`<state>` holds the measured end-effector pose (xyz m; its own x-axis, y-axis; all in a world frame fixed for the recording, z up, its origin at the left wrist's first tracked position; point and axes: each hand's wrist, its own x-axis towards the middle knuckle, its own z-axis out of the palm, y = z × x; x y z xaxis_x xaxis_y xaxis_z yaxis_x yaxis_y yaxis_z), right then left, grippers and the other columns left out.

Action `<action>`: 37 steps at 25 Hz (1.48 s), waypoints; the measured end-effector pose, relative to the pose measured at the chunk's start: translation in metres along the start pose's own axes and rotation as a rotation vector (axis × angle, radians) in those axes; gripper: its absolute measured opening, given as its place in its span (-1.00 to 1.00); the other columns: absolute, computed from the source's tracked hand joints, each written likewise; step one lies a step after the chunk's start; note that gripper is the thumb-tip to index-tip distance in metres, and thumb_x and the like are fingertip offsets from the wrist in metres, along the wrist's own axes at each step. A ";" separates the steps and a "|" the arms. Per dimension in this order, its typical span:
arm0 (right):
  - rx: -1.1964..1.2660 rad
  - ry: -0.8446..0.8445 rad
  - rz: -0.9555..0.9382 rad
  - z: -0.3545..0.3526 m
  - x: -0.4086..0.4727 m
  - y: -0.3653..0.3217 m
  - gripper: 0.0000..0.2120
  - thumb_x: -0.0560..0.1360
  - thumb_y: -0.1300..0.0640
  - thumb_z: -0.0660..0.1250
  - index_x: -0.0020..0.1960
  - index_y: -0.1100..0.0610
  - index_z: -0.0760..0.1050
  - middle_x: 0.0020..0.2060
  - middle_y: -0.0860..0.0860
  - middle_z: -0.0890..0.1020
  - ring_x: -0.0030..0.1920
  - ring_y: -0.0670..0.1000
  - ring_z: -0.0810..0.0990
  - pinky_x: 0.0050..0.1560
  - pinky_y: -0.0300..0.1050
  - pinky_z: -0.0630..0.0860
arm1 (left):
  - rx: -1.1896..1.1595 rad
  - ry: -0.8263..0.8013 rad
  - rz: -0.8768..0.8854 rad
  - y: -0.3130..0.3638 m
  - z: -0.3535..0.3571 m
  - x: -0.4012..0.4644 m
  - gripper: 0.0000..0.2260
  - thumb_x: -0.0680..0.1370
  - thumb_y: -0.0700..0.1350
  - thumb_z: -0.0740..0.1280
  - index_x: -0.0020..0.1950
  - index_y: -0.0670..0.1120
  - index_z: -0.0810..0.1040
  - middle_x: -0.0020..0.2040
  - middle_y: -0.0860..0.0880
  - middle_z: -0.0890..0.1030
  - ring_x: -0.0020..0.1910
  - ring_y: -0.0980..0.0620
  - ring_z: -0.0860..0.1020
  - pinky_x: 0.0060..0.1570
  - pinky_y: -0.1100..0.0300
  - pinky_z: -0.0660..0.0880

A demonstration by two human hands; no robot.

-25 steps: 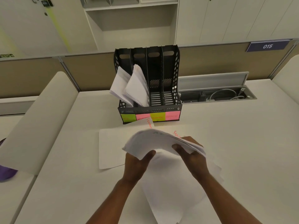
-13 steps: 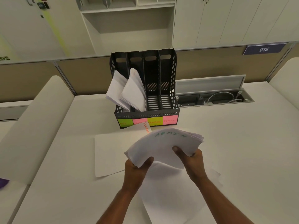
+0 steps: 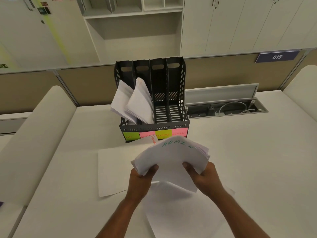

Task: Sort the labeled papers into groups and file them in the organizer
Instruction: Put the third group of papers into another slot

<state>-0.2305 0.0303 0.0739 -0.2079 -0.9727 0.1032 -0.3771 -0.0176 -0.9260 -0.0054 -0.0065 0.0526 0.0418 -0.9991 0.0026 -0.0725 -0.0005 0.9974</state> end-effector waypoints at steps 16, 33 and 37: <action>-0.683 0.328 -0.282 -0.021 0.164 -0.105 -0.81 0.61 0.23 0.27 0.15 0.28 0.57 -0.09 0.22 0.71 -0.15 0.25 0.67 -0.13 0.04 0.58 | -0.008 -0.501 -0.093 0.195 0.128 0.181 -0.59 0.67 0.02 0.20 0.47 -0.12 0.32 0.37 -0.21 0.49 0.31 -0.20 0.50 0.25 -0.27 0.48; -0.387 0.105 0.047 0.019 0.186 -0.002 -0.75 0.65 0.17 0.15 0.03 0.21 0.59 -0.14 0.11 0.67 -0.16 0.10 0.65 -0.20 0.01 0.64 | 0.041 -0.403 -0.204 0.079 0.078 0.147 -0.55 0.63 0.17 0.17 0.50 0.09 0.35 0.32 0.00 0.55 0.30 -0.06 0.55 0.29 -0.02 0.50; -0.325 0.130 0.267 -0.022 0.130 0.032 -0.71 0.58 0.13 0.28 0.25 0.16 0.59 0.14 0.11 0.68 0.12 0.14 0.66 0.23 0.08 0.55 | 0.613 -0.387 -0.052 0.019 0.019 0.108 -0.53 0.60 -0.02 0.33 0.51 0.03 0.35 0.49 -0.08 0.44 0.44 -0.06 0.42 0.39 0.00 0.40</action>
<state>-0.2894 -0.0915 0.0657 -0.4407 -0.8956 -0.0598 -0.5551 0.3243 -0.7660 -0.0212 -0.1152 0.0700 -0.2865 -0.9404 -0.1830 -0.6304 0.0413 0.7752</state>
